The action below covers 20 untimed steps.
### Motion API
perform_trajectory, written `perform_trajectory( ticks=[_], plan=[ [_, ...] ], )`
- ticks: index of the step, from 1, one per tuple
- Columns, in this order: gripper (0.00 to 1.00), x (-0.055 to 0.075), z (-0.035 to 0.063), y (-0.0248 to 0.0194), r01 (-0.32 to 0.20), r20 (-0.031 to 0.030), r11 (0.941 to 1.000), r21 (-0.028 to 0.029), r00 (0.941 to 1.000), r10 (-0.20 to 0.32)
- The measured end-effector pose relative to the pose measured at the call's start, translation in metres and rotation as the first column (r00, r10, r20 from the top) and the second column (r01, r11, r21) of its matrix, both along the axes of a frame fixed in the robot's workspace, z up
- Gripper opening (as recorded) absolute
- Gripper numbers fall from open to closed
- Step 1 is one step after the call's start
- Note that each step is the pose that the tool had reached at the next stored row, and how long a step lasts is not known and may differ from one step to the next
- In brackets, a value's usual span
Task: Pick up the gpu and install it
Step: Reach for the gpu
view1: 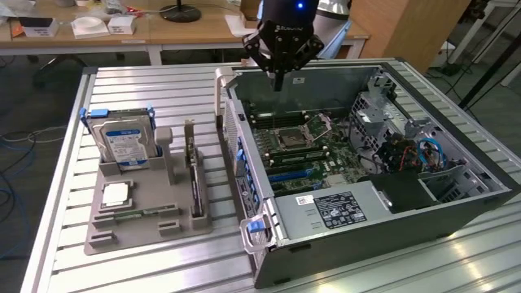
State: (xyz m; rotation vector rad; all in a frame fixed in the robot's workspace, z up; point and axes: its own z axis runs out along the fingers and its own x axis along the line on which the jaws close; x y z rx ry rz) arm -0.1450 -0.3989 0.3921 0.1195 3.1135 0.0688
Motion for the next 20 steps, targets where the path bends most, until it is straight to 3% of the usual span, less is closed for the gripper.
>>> perform_trajectory(
  ticks=[20],
  plan=[
    [0.11,-0.028,-0.0013,0.0,0.0,0.0,1.0,0.0,1.0,0.0]
  ],
)
